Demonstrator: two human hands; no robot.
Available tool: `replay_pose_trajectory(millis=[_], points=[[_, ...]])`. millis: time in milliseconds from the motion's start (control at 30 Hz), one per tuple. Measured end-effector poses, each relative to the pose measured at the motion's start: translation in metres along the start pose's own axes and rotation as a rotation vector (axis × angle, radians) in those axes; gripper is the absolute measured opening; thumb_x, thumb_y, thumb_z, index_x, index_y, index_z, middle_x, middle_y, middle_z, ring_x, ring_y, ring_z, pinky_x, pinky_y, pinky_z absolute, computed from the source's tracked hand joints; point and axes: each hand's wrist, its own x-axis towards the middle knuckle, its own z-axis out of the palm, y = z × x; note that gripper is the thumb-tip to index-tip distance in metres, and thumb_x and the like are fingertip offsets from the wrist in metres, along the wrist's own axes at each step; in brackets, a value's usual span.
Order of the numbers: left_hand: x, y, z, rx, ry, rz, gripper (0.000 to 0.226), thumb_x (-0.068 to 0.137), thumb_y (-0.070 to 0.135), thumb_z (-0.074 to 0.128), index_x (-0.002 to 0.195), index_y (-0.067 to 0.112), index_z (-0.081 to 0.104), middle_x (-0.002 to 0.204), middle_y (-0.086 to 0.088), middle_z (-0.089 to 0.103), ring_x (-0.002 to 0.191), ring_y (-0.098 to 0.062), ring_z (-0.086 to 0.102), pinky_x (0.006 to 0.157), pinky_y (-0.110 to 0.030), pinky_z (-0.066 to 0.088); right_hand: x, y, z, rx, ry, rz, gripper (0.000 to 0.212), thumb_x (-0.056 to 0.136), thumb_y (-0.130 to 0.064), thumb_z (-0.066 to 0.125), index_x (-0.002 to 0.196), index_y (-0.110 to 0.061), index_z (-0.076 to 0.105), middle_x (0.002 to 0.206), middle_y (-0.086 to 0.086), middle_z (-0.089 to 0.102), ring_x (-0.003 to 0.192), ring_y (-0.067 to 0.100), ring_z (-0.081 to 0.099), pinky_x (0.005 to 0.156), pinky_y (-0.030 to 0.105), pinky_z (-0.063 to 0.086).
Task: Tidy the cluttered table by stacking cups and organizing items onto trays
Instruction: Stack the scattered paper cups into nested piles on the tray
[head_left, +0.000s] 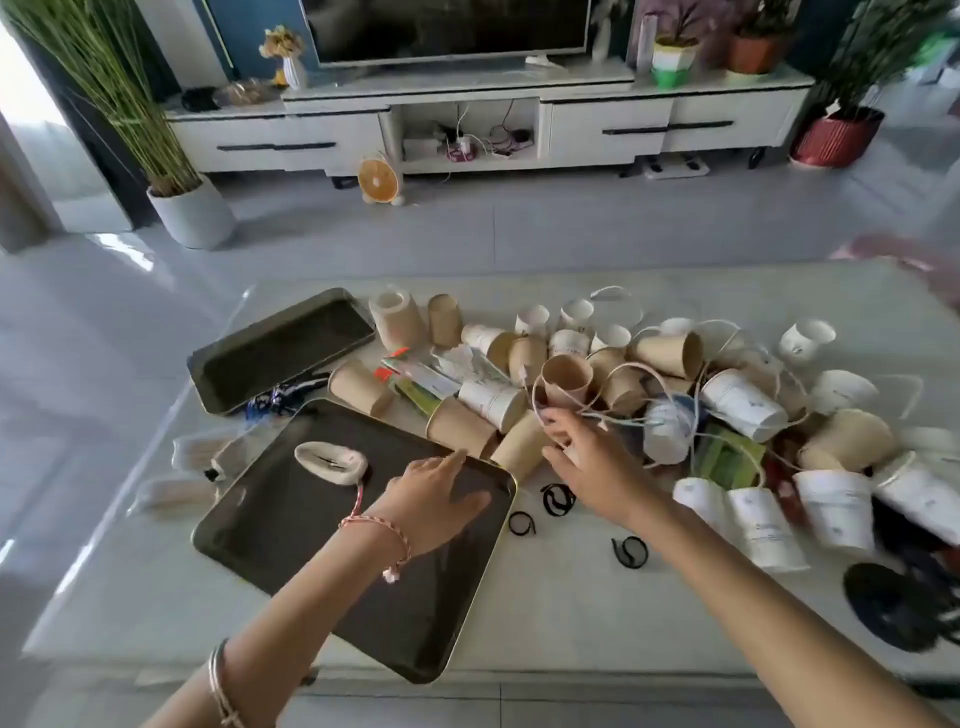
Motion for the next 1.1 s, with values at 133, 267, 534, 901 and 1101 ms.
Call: replay_pose_trajectory(millis=[133,267,534,901,1101], points=[[0.045,-0.038,0.075,0.166,-0.047,-0.001,0.071,0.091,0.054,0.04,0.148,0.027,0.008,0.157,0.001,0.009,0.144,-0.022,0.004,0.114,-0.047,0.01,0.014,0.047,0.081,-0.111,0.196,-0.19,0.029,0.085,-0.011,0.062,0.113,-0.006,0.058,0.107,0.009,0.059,0.1,0.024,0.056,0.087,0.03,0.044],[0.07,-0.066,0.132,0.263,0.074,0.048,0.065,0.093,0.057,0.026,0.147,0.034,0.0,0.156,0.004,-0.013,0.143,-0.022,-0.016,0.11,-0.057,-0.008,0.023,0.074,0.132,-0.164,0.458,-0.296,0.025,0.08,-0.011,0.07,0.101,-0.002,0.06,0.104,0.013,0.055,0.093,0.025,0.056,0.081,0.032,0.047],[0.063,-0.073,0.158,0.291,0.267,0.08,0.057,0.098,0.048,0.016,0.148,0.031,-0.004,0.156,0.001,-0.016,0.142,-0.022,-0.02,0.108,-0.054,-0.016,0.005,0.073,0.142,-0.132,0.526,-0.346,0.021,0.081,-0.005,0.067,0.101,-0.001,0.064,0.102,0.015,0.056,0.095,0.025,0.054,0.089,0.03,0.04],[0.037,-0.038,0.19,0.193,0.263,0.051,0.056,0.098,0.045,0.015,0.148,0.028,-0.004,0.155,-0.001,-0.019,0.141,-0.022,-0.021,0.106,-0.056,-0.018,-0.064,0.074,0.143,-0.394,0.087,-0.302,0.047,0.084,0.002,0.042,0.124,-0.016,0.058,0.134,-0.001,0.049,0.119,0.021,0.038,0.099,0.015,0.018],[0.025,-0.008,0.205,0.143,0.249,0.068,0.058,0.098,0.042,0.022,0.149,0.024,-0.001,0.156,-0.004,-0.017,0.141,-0.025,-0.021,0.107,-0.056,-0.016,-0.082,0.08,0.118,-0.331,0.085,-0.13,0.032,0.084,0.004,0.039,0.102,-0.009,0.062,0.115,0.005,0.057,0.114,0.018,0.042,0.094,0.02,0.03]])
